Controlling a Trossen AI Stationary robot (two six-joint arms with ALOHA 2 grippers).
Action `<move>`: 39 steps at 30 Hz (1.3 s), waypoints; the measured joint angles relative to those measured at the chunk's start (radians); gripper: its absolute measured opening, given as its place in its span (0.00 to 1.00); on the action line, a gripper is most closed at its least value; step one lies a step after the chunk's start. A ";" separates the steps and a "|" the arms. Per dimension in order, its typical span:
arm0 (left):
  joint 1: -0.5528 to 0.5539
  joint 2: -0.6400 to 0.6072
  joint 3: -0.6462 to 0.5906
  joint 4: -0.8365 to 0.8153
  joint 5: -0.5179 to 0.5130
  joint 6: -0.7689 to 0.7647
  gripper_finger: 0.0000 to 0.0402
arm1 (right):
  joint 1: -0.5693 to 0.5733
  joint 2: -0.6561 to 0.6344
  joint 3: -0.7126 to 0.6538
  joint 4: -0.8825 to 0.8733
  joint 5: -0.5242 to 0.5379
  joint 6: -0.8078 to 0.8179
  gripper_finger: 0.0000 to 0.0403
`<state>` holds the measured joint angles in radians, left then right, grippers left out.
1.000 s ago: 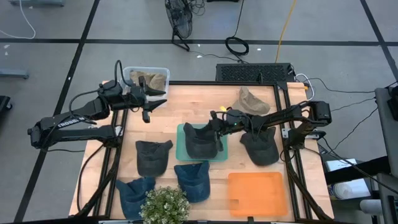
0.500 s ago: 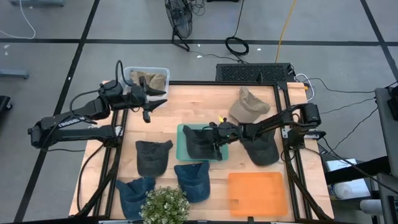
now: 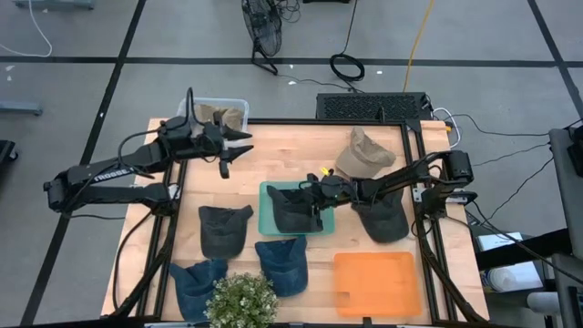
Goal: Pick & Place hat
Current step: Put the top black cap into the green bin, then put the left blue cap into the orange bin
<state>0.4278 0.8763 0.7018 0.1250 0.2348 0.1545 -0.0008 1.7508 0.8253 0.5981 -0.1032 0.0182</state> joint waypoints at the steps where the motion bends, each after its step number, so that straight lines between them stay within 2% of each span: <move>1: 0.000 0.005 0.000 0.009 0.000 -0.006 0.40 | -0.004 0.000 0.000 -0.001 0.000 0.005 0.28; 6: 0.000 0.010 0.000 0.014 0.000 -0.018 0.40 | -0.007 0.002 0.000 -0.077 0.000 0.047 0.28; 19: 0.000 0.010 0.000 0.014 0.002 -0.022 0.40 | -0.006 0.015 -0.001 -0.108 0.009 0.061 0.27; 24: 0.000 0.010 0.000 0.007 0.002 -0.022 0.40 | -0.006 -0.127 0.001 -0.153 0.058 0.037 0.29; 28: 0.000 0.010 0.000 0.007 0.003 -0.028 0.40 | -0.006 -0.284 0.000 -0.327 0.102 0.099 0.32; 36: -0.004 0.010 0.000 0.007 0.110 -0.061 0.40 | 0.039 -0.567 -0.001 -0.903 0.103 0.232 0.41; 39: -0.003 0.010 0.000 0.007 0.115 -0.062 0.40 | 0.079 -0.638 -0.001 -1.017 0.167 0.310 0.44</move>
<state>0.4244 0.8864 0.7021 0.1318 0.3500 0.0921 0.0784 1.1129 0.8242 -0.4191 0.0636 0.3278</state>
